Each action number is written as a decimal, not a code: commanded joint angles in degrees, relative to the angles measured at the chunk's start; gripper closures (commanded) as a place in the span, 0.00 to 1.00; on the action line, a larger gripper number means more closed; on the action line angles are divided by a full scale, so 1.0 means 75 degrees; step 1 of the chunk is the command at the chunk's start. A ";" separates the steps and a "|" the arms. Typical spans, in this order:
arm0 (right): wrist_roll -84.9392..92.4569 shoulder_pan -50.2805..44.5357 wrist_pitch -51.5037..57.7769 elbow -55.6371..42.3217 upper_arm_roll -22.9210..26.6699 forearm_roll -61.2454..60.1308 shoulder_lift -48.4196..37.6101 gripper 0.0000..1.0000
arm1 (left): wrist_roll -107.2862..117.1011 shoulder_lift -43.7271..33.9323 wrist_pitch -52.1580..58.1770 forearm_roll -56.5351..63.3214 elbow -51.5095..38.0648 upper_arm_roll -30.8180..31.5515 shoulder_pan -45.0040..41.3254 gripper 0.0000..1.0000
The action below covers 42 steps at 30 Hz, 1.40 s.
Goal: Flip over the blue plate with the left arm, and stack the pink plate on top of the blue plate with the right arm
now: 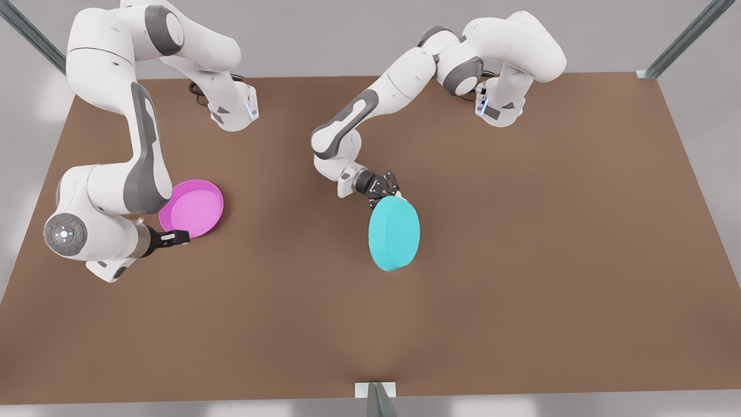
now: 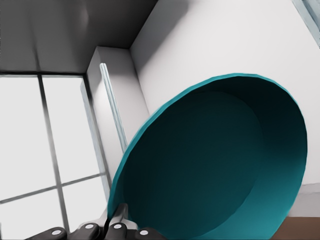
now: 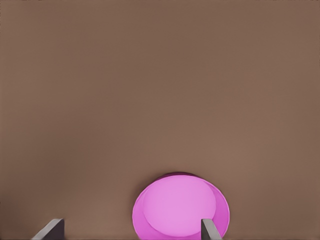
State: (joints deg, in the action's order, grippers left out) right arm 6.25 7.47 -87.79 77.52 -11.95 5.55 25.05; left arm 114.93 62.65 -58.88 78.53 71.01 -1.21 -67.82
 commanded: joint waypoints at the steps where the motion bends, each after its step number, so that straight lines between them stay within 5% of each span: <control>1: 0.0010 0.0000 -0.0002 0.0000 0.0000 0.0009 -0.0012 0.00 | 0.0016 0.0013 0.0010 0.0275 0.0001 -0.0002 -0.0005 0.79; 33: -0.0002 -0.0012 -0.0248 0.0070 0.0000 0.0009 0.0000 0.00 | 0.0625 0.0775 0.0139 0.0463 -0.0034 -0.0002 -0.0028 0.74; 34: -0.0002 -0.0012 -0.0248 0.0070 0.0000 0.0009 0.0000 0.00 | 0.0625 0.0775 0.0139 0.0463 -0.0045 0.0009 -0.0028 0.47; 35: -0.0002 0.0000 -0.0248 0.0070 0.0000 0.0009 0.0000 0.00 | 0.0625 0.0775 0.0128 0.0463 -0.0046 0.0009 -0.0028 0.34; 36: -0.0002 -0.0012 -0.0248 0.0070 0.0000 0.0009 0.0000 0.00 | 0.0637 0.0787 0.0069 0.0463 -0.0046 0.0009 -0.0016 0.00; 42: -0.0002 -0.0012 -0.0248 0.0070 0.0000 0.0009 0.0023 0.00 | 0.0672 0.0822 0.0069 0.0510 -0.0069 0.0009 -0.0040 0.00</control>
State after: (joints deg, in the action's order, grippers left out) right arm 6.24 7.38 -89.56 78.05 -11.95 5.63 25.23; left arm 119.97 68.82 -58.36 82.24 70.49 -1.14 -68.12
